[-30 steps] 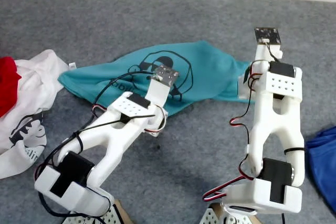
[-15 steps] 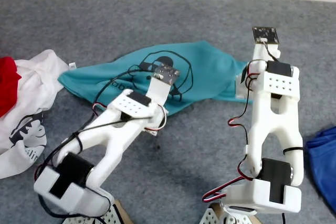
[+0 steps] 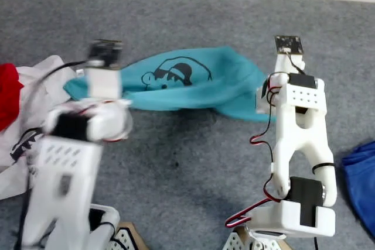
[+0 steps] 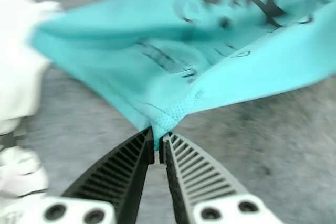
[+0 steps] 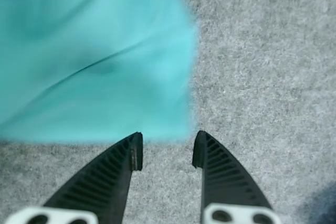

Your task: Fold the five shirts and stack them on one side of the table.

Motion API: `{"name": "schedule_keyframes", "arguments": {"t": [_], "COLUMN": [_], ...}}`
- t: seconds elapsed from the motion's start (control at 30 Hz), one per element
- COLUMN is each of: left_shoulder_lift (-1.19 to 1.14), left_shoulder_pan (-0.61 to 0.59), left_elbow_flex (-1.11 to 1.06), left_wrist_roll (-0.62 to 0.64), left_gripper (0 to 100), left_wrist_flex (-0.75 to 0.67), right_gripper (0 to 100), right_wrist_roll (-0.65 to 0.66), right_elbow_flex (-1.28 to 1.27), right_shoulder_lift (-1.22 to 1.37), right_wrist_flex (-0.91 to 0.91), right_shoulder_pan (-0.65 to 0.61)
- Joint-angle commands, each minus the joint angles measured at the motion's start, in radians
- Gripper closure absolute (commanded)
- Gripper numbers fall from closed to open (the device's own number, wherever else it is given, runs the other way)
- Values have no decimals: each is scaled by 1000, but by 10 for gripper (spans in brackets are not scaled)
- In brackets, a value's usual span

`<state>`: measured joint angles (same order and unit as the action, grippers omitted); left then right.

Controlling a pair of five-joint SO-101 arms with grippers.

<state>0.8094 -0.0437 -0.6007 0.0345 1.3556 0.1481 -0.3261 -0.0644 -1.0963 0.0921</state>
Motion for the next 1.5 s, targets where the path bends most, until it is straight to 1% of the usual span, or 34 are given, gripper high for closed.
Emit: {"name": "schedule_keyframes", "arguments": {"t": [0.0, 0.07, 0.17, 0.27, 0.37, 0.6, 0.7, 0.83, 0.93, 1.03, 1.17, 1.23, 1.37, 1.47], "left_shoulder_lift": [65, 58, 56, 58, 53, 19, -105, -354, -545, -719, -897, -931, -908, -789], "left_shoulder_pan": [-90, -116, -150, -151, -150, -150, -150, -148, -148, -151, -165, -170, -165, -160], "left_elbow_flex": [-13, -56, -111, -136, -136, -150, -137, -54, 36, 153, 309, 363, 432, 415], "left_wrist_roll": [-74, -83, -83, -83, -83, -78, -77, -77, -78, -80, -78, -78, -78, -78], "left_gripper": [994, 994, 994, 994, 992, 989, 979, 871, 789, 760, 758, 755, 755, 755], "left_wrist_flex": [34, 15, -49, -81, -114, -273, -345, -416, -499, -545, -537, -473, -275, -176], "right_gripper": [828, 828, 828, 828, 828, 825, 825, 825, 825, 825, 825, 825, 825, 825], "right_wrist_roll": [-14, -14, -14, -14, -14, -17, -75, -91, -91, -91, -91, -91, -91, -91], "right_elbow_flex": [7, 7, 7, 7, 4, -102, -128, -136, -162, -185, -194, -194, -222, -278], "right_shoulder_lift": [-50, -50, -50, -50, -47, -47, -47, -48, -48, -48, -48, -48, -48, -50], "right_wrist_flex": [18, 16, 15, 30, 113, 320, 334, 334, 334, 335, 335, 335, 358, 433], "right_shoulder_pan": [-21, -33, -50, -51, -51, -51, -53, -65, -87, -111, -114, -114, -111, -111]}}
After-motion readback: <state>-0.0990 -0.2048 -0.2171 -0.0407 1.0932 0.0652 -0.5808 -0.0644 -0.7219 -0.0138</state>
